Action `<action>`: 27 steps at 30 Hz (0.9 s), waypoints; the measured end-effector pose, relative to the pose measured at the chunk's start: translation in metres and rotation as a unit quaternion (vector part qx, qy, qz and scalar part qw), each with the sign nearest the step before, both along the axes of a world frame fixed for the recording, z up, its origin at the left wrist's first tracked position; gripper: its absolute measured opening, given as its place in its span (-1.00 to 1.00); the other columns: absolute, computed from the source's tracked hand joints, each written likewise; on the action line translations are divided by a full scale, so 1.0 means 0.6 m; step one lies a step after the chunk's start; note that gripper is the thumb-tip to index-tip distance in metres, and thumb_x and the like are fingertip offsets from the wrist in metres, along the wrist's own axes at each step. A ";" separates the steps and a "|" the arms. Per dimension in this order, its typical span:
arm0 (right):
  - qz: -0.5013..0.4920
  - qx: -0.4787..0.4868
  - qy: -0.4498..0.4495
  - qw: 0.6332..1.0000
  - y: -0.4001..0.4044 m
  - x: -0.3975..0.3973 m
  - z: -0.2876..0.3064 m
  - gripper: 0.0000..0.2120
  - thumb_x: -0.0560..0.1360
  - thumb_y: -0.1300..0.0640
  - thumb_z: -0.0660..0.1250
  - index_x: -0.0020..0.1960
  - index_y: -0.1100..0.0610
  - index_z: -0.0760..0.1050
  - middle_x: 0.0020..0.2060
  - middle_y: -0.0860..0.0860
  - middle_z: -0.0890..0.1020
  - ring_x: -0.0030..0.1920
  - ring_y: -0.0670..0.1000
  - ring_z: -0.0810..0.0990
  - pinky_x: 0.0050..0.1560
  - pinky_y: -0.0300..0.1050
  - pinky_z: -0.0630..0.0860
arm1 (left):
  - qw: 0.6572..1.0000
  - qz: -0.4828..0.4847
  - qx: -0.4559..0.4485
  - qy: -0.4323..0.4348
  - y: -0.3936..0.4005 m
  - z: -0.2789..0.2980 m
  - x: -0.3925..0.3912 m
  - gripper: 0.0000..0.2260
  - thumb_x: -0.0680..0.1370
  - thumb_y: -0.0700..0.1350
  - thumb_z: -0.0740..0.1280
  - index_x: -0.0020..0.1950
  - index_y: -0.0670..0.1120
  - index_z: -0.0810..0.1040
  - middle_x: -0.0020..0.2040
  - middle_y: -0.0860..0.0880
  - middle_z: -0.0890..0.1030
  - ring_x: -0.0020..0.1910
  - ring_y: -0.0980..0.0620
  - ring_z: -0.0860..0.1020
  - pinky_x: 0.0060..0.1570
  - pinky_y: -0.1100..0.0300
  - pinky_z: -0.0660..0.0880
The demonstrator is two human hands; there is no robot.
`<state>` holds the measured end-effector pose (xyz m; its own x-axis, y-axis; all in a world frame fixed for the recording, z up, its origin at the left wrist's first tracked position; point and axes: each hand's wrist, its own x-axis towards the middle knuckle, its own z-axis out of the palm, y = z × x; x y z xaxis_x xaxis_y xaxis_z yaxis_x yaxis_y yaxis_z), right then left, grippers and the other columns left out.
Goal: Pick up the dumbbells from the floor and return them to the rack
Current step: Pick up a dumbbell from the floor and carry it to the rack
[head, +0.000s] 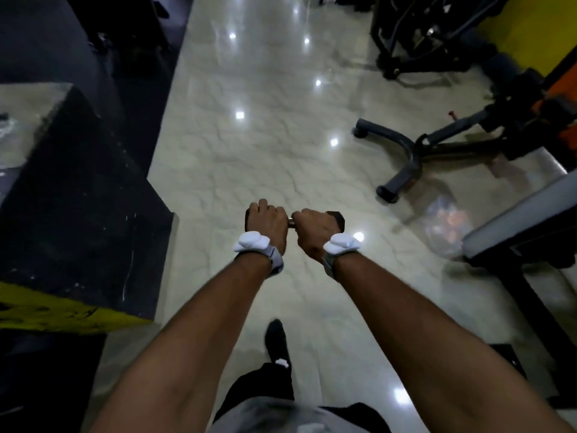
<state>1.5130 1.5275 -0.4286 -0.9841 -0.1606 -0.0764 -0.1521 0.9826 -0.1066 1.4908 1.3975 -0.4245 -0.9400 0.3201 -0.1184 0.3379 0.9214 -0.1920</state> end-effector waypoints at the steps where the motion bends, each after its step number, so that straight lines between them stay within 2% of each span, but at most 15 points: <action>1: 0.007 0.004 0.003 1.000 -0.001 -0.043 0.008 -0.83 0.52 0.22 0.22 0.03 0.03 0.51 -0.02 0.02 0.62 -0.02 0.12 0.64 -0.16 -0.07 0.32 | 1.000 -0.003 0.001 0.005 0.000 0.006 -0.041 -0.80 0.57 -0.11 0.20 0.16 -0.04 0.50 0.13 -0.06 0.60 0.19 -0.12 0.44 0.14 0.02 0.34; 8: 0.011 0.034 0.008 0.999 0.014 -0.285 0.041 -0.76 0.53 0.25 0.22 0.14 0.11 0.54 0.05 0.12 0.63 0.05 0.20 0.62 -0.02 0.04 0.49 | 0.999 -0.033 0.027 -0.007 0.011 0.035 -0.290 -0.78 0.57 -0.16 0.22 0.18 -0.03 0.53 0.16 -0.07 0.60 0.24 -0.15 0.42 0.19 0.00 0.33; 11: 0.008 0.032 -0.009 0.999 0.027 -0.386 0.033 -0.76 0.53 0.26 0.21 0.13 0.11 0.55 0.05 0.10 0.63 0.04 0.18 0.62 -0.04 0.02 0.47 | 0.998 -0.028 0.036 -0.031 0.015 0.030 -0.387 -0.77 0.53 -0.19 0.25 0.15 -0.02 0.53 0.13 -0.04 0.61 0.23 -0.15 0.43 0.16 0.00 0.34; 15: 0.033 0.036 0.015 0.999 0.044 -0.526 0.010 -0.75 0.51 0.27 0.23 0.13 0.10 0.56 0.04 0.09 0.63 0.03 0.17 0.62 -0.10 -0.03 0.40 | 0.999 -0.016 0.033 -0.013 0.028 0.004 -0.507 -0.75 0.50 -0.22 0.25 0.15 -0.02 0.52 0.11 -0.03 0.62 0.18 -0.14 0.45 0.13 0.00 0.36; 18: 0.057 0.010 0.017 0.998 0.051 -0.679 0.001 -0.76 0.52 0.26 0.22 0.12 0.10 0.57 0.04 0.10 0.64 0.05 0.18 0.63 -0.02 0.01 0.47 | 0.999 0.016 0.028 0.004 0.049 -0.011 -0.648 -0.78 0.54 -0.17 0.20 0.16 -0.02 0.51 0.11 -0.04 0.62 0.18 -0.14 0.48 0.28 -0.04 0.29; 20: 0.071 -0.011 0.029 0.997 0.046 -0.757 0.009 -0.76 0.52 0.26 0.22 0.11 0.11 0.57 0.03 0.11 0.64 0.03 0.19 0.63 -0.02 0.02 0.48 | 0.999 0.028 0.030 0.018 0.050 -0.003 -0.724 -0.81 0.57 -0.14 0.19 0.13 -0.03 0.53 0.06 -0.03 0.62 0.15 -0.12 0.51 0.47 -0.14 0.12; 21: 0.074 -0.025 0.018 0.997 0.049 -0.786 0.016 -0.77 0.52 0.26 0.22 0.10 0.11 0.57 0.01 0.11 0.64 0.02 0.20 0.63 -0.03 0.02 0.48 | 0.999 0.025 0.036 0.020 0.048 0.006 -0.753 -0.82 0.57 -0.15 0.19 0.10 -0.04 0.54 0.00 -0.03 0.62 0.11 -0.12 0.54 0.51 -0.18 0.03; 22: 0.094 -0.034 0.038 0.994 0.048 -0.826 0.008 -0.78 0.51 0.26 0.22 0.07 0.11 0.58 -0.01 0.11 0.65 -0.01 0.20 0.64 -0.06 0.02 0.48 | 0.998 0.009 0.037 0.059 0.043 0.002 -0.787 -0.82 0.55 -0.17 0.19 0.05 -0.05 0.56 -0.07 -0.04 0.62 0.06 -0.11 0.56 0.53 -0.21 0.00; 23: 0.115 -0.028 0.052 0.992 0.042 -0.902 0.017 -0.80 0.50 0.26 0.23 0.05 0.10 0.58 -0.04 0.11 0.65 -0.04 0.20 0.65 -0.09 0.02 0.47 | 0.994 0.003 0.035 0.105 0.035 0.009 -0.855 -0.80 0.53 -0.19 0.17 -0.01 -0.06 0.58 -0.14 -0.04 0.62 -0.02 -0.11 0.58 0.53 -0.23 0.03; 24: 0.112 -0.028 0.047 0.992 0.047 -0.904 0.012 -0.81 0.49 0.25 0.25 0.02 0.09 0.58 -0.07 0.10 0.66 -0.07 0.20 0.65 -0.13 0.00 0.46 | 0.992 -0.005 0.033 0.119 0.031 0.009 -0.856 -0.78 0.51 -0.20 0.14 -0.05 -0.07 0.58 -0.20 -0.05 0.61 -0.09 -0.11 0.59 0.52 -0.23 0.06; 27: 0.133 -0.040 0.059 0.989 0.032 -1.006 0.010 -0.80 0.42 0.25 0.32 -0.04 0.03 0.63 -0.20 0.05 0.66 -0.18 0.17 0.66 -0.27 -0.06 0.35 | 0.992 0.007 0.043 0.117 0.012 -0.001 -0.936 -0.72 0.52 -0.22 0.07 -0.03 -0.10 0.58 -0.25 -0.05 0.60 -0.15 -0.12 0.58 0.52 -0.23 0.10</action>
<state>0.9096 1.5468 -0.4228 -0.9077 -0.4153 0.0607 -0.4197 0.8954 -0.1486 0.9291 1.4044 -0.4250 -0.9429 0.3066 0.1303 0.2810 0.9420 -0.1836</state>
